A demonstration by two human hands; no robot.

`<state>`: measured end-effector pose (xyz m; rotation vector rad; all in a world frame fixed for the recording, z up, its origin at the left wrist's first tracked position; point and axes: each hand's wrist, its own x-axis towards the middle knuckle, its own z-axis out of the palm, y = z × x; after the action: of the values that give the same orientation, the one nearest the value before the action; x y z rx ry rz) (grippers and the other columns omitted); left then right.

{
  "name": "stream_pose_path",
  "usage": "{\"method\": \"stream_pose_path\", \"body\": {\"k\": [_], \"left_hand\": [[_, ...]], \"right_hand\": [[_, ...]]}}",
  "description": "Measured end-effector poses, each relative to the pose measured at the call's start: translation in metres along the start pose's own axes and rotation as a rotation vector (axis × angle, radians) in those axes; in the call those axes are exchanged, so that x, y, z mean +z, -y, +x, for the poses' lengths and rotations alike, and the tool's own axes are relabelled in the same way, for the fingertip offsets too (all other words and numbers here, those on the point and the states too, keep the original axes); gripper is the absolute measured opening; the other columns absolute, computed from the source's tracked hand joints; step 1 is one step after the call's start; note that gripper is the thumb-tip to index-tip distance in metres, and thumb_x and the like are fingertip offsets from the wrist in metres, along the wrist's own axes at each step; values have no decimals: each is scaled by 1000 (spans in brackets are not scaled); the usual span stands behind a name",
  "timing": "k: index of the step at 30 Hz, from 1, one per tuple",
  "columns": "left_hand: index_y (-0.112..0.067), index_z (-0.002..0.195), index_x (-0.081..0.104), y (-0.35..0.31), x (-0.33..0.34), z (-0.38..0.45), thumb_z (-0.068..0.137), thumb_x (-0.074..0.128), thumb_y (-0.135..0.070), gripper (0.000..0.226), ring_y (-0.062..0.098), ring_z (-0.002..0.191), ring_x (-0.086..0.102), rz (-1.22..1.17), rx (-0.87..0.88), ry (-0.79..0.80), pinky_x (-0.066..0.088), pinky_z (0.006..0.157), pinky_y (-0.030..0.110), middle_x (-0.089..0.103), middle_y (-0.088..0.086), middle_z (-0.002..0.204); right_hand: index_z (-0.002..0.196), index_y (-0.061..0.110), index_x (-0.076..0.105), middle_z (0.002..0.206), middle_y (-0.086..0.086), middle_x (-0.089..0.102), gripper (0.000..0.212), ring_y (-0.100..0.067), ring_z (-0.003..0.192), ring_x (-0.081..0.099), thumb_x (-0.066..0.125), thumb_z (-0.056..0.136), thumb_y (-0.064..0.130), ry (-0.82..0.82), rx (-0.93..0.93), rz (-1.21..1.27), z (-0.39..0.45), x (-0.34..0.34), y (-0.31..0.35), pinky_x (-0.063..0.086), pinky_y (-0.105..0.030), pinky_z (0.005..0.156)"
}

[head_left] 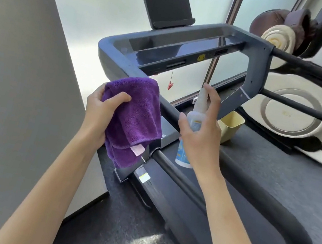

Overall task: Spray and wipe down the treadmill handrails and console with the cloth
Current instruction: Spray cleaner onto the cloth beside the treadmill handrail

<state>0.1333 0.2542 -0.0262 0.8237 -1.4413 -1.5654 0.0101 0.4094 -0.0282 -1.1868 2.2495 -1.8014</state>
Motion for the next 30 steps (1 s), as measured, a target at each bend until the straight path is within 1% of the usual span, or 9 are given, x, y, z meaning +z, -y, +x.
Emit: {"method": "stream_pose_path", "body": {"k": [4, 6, 9, 13, 17, 21, 24, 27, 30], "left_hand": [[-37, 85, 66, 14, -13, 10, 82, 71, -17, 21, -1, 71, 67, 5, 3, 83, 52, 58, 17, 71, -18, 79], [-36, 86, 66, 22, -19, 18, 82, 71, -17, 21, -1, 70, 67, 1, 3, 120, 51, 55, 15, 71, -18, 78], [-32, 91, 66, 33, -29, 33, 82, 71, -16, 19, 7, 80, 68, -11, -24, 163, 53, 66, 24, 71, -13, 83], [-34, 89, 67, 44, -46, 56, 83, 70, -16, 19, 19, 94, 66, -8, -91, 282, 54, 83, 38, 71, -9, 89], [-41, 81, 69, 52, -57, 71, 83, 71, -17, 24, 17, 94, 66, 11, -131, 403, 53, 82, 37, 71, -12, 87], [-37, 86, 69, 61, -59, 78, 78, 72, -19, 20, 16, 90, 66, 4, -183, 474, 52, 82, 36, 71, -7, 92], [-33, 94, 68, 66, -59, 78, 71, 73, -27, 25, 17, 93, 66, 17, -174, 483, 53, 82, 35, 70, -6, 94], [-34, 90, 66, 71, -58, 79, 69, 72, -26, 23, 9, 84, 64, 19, -142, 488, 52, 75, 29, 68, -9, 87], [-33, 89, 65, 76, -57, 80, 79, 74, -15, 22, 6, 78, 63, 28, -131, 513, 50, 73, 28, 67, -11, 83]], "right_hand": [[140, 38, 32, 106, 49, 46, 65, -20, 69, 68, 68, 95, 9, -49, 43, 54, -9, 14, -5, 63, -38, 63], [142, 33, 34, 108, 36, 53, 67, -24, 67, 67, 71, 92, 8, -104, 59, 32, -13, 28, -11, 63, -40, 66], [139, 36, 37, 116, -5, 61, 70, -25, 68, 64, 67, 89, -3, -189, 77, -24, -21, 56, -18, 61, -47, 67], [135, 50, 36, 91, 8, 63, 78, -27, 61, 64, 65, 88, -5, -327, 143, -59, -31, 94, -23, 59, -47, 63], [137, 56, 35, 77, -15, 63, 83, -39, 59, 64, 63, 87, -5, -436, 245, -82, -40, 111, -25, 58, -51, 64], [141, 49, 37, 79, -16, 61, 82, -43, 63, 64, 60, 85, -6, -466, 275, -152, -43, 112, -25, 58, -55, 68], [143, 43, 37, 73, -16, 60, 77, -35, 59, 63, 60, 86, -3, -437, 286, -241, -41, 108, -26, 58, -49, 65], [137, 42, 36, 65, 3, 49, 73, -12, 62, 53, 60, 84, -2, -429, 236, -357, -31, 105, -26, 47, -30, 65], [139, 39, 37, 65, 14, 42, 72, -12, 66, 47, 59, 84, -2, -384, 236, -441, -20, 107, -25, 44, -34, 68]]}}
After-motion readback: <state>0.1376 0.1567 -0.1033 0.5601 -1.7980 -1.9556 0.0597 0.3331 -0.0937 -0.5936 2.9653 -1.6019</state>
